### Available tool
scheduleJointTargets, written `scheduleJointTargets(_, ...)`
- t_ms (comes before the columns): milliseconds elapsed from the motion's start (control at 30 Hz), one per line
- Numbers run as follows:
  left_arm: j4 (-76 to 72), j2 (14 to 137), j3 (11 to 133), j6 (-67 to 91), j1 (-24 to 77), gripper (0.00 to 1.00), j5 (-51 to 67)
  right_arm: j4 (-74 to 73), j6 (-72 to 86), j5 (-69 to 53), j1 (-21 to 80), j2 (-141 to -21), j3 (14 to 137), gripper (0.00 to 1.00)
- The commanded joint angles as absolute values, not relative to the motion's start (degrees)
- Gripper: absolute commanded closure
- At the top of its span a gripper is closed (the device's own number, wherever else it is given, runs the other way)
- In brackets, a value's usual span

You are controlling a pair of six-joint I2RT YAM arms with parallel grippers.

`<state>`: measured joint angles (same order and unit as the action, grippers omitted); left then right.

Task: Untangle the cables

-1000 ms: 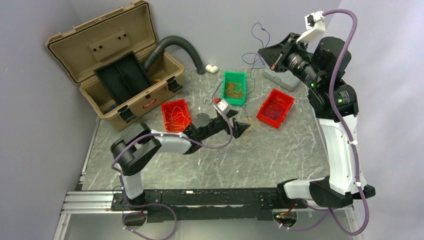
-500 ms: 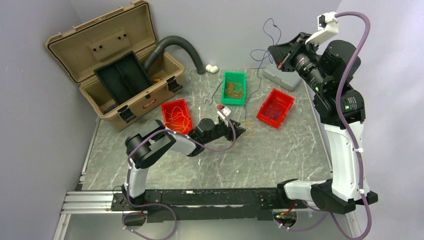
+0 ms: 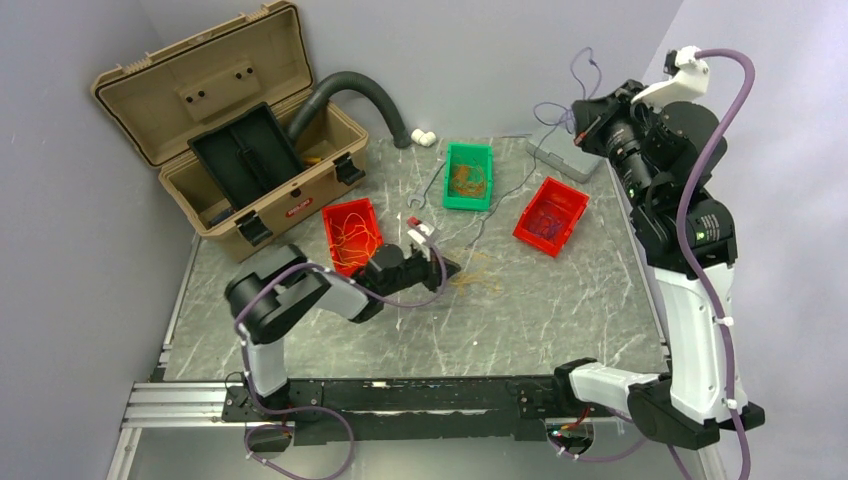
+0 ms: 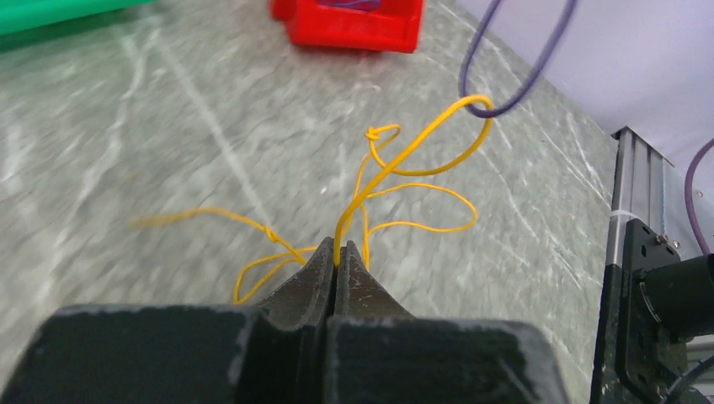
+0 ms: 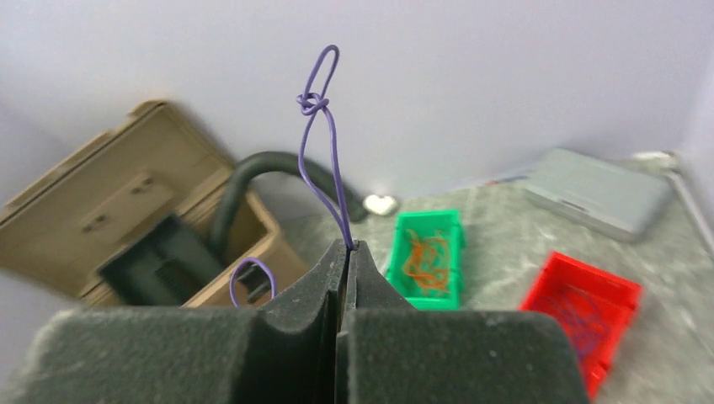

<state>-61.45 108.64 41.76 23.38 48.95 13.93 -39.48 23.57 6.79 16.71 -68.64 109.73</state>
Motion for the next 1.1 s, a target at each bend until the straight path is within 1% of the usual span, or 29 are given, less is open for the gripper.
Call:
scheduleJointTargets(0,-59.73,98.66,34.12,27.18,45.61,1.0,10.53,-37.64,22.95,26.89,16.34,-64.33,105.45,1.0)
scheduleJointTargets(100,-57.13,94.1,28.8,28.21,45.24,1.0,8.07,-35.57,19.61,35.4,16.34,-62.73,106.41,1.0)
scheduleJointTargets(167,-55.35,91.83,26.15,29.14,45.26,1.0,6.79,-35.02,17.46,38.06,16.23,-62.58,108.51,1.0)
scheduleJointTargets(300,-56.74,89.99,21.58,30.09,45.12,1.0,4.41,-33.8,16.5,38.26,16.3,-61.85,109.49,1.0)
scheduleJointTargets(467,-54.8,88.89,20.94,29.46,45.04,1.0,2.99,-34.59,16.98,37.1,16.32,-62.14,109.68,1.0)
scheduleJointTargets(600,-52.09,87.81,20.78,28.84,44.89,1.0,1.28,-34.01,15.04,40.98,16.3,-61.29,110.54,1.0)
scheduleJointTargets(800,-56.0,84.77,14.49,32.31,43.83,1.0,0.18,-33.22,10.98,46.48,16.34,-59.47,111.88,1.0)
scheduleJointTargets(900,-55.27,81.48,13.35,31.77,43.77,1.0,0.18,-34.47,11.74,43.33,16.29,-58.75,110.7,1.0)
scheduleJointTargets(967,-51.12,78.31,14.66,30.65,43.78,1.0,0.7,-35.76,13.22,40.39,16.35,-58.82,108.37,1.0)
scheduleJointTargets(1067,-40.82,72.41,18.52,27.93,43.83,1.0,2.71,-36.86,15.26,37.32,16.34,-59.08,104.37,1.0)
